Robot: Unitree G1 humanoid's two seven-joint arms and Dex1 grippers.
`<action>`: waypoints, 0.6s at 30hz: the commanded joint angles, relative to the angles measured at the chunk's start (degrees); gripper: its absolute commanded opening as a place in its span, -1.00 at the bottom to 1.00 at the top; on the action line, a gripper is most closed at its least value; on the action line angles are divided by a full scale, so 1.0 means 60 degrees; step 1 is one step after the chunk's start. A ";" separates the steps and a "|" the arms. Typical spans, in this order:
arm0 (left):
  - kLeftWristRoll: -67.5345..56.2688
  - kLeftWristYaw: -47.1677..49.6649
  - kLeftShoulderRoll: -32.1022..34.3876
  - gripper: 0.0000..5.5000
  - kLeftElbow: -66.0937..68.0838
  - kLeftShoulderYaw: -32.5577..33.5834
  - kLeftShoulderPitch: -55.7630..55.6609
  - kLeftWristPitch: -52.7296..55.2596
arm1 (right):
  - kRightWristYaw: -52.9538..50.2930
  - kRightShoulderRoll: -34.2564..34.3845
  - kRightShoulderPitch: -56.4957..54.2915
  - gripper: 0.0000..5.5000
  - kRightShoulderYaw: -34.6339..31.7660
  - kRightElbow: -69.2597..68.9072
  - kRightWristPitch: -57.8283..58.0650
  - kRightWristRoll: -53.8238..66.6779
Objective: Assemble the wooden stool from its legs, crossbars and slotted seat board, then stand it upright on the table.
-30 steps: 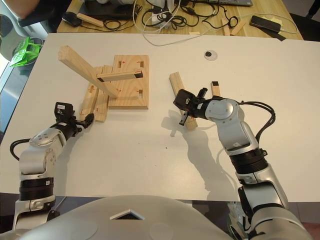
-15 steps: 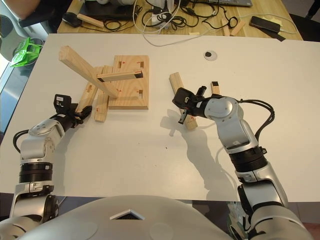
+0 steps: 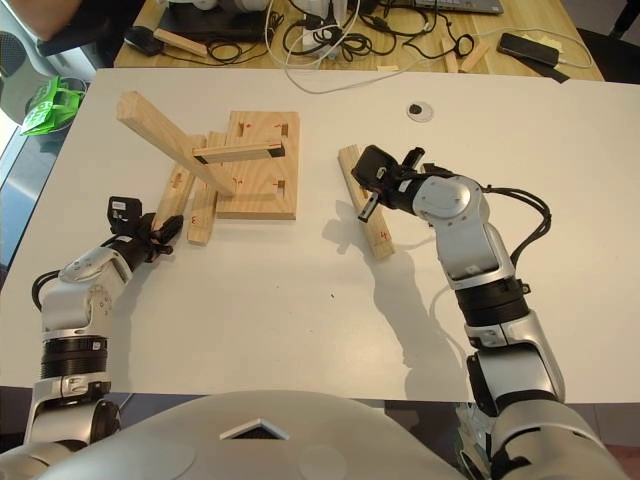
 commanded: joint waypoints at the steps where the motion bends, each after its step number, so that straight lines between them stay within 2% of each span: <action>1: -0.0062 0.0592 -0.0311 -0.25 0.0126 0.0435 0.0057 -0.0234 | -0.0401 0.0140 -0.0370 -1.00 -0.0306 0.0459 -0.0212 0.0053; 5: -0.0031 0.1433 -0.0397 -0.25 -0.0360 0.0978 -0.0484 -0.0813 | -0.1399 0.0515 -0.0814 -1.00 -0.0981 0.1142 -0.0241 0.0144; 12: 0.0012 0.2844 -0.0159 -0.25 -0.1011 0.2223 -0.2050 -0.2718 | -0.3509 0.1632 -0.2314 -1.00 -0.3269 0.2107 -0.0583 0.1590; 15: -0.0293 0.2584 0.0488 -0.25 -0.0990 0.2322 -0.3859 -0.3144 | -0.3619 0.1925 -0.2931 -1.00 -0.3767 0.2025 -0.0826 0.2318; 18: -0.0735 0.1911 0.1181 -0.25 0.0409 0.2213 -0.6166 -0.3018 | -0.3754 0.2185 -0.3481 -1.00 -0.4086 0.2145 -0.0867 0.2888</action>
